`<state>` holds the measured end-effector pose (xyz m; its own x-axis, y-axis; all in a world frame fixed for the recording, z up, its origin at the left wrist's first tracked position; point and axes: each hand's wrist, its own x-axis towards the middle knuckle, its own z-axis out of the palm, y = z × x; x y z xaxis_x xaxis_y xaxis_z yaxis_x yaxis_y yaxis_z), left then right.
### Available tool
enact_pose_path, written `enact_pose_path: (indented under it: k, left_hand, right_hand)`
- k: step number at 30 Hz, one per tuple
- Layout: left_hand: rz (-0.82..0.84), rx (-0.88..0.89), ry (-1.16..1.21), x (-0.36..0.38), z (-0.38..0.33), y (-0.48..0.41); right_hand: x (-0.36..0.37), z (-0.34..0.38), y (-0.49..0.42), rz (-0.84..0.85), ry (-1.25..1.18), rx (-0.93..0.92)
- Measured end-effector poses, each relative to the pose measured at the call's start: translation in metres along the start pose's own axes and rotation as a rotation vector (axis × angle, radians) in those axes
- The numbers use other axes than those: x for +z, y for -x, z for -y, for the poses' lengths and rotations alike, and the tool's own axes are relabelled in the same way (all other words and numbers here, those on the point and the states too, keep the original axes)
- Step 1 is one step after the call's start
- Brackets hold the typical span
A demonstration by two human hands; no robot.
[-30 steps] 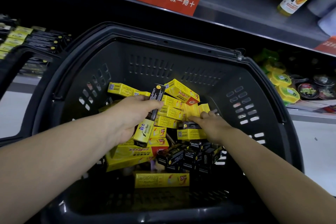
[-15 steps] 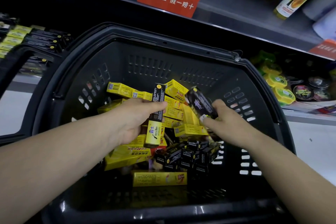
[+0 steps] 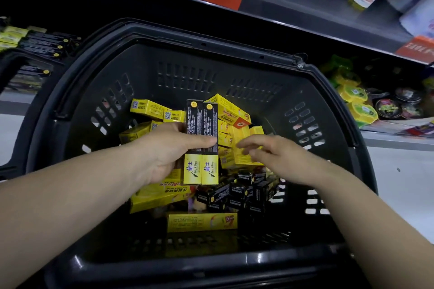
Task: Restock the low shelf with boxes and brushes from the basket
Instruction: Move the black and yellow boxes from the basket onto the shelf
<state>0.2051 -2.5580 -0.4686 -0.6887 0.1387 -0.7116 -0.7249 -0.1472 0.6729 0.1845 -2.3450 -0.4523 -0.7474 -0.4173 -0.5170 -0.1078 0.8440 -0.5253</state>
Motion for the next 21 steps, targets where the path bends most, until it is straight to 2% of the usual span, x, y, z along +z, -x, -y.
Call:
enact_pose_path:
  k: [2, 4, 6, 13, 18, 21]
  left_hand:
    - [-0.010, -0.011, -0.024, -0.001, 0.000, -0.001]
    - [-0.004, -0.016, -0.026, -0.001, -0.001, -0.003]
    - [-0.003, -0.015, -0.012, -0.002, -0.001, -0.004]
    - [0.013, -0.025, 0.010, -0.001, -0.001, -0.005]
    - [0.024, -0.032, 0.011, -0.001, -0.001, -0.005]
    - [0.029, -0.039, -0.001, -0.001, 0.000, -0.005]
  right_hand:
    - [-0.003, -0.027, -0.005, 0.055, 0.445, 0.130]
    - [0.009, -0.045, -0.009, 0.232, 0.597, 0.209]
    - [0.027, -0.054, -0.013, 0.354, 0.531, 0.210]
    - [0.042, -0.061, -0.025, 0.378, 0.566, 0.166]
    - [0.037, -0.060, -0.025, 0.303, 0.617, 0.132]
    - [0.024, -0.059, -0.026, 0.179, 0.586, 0.113]
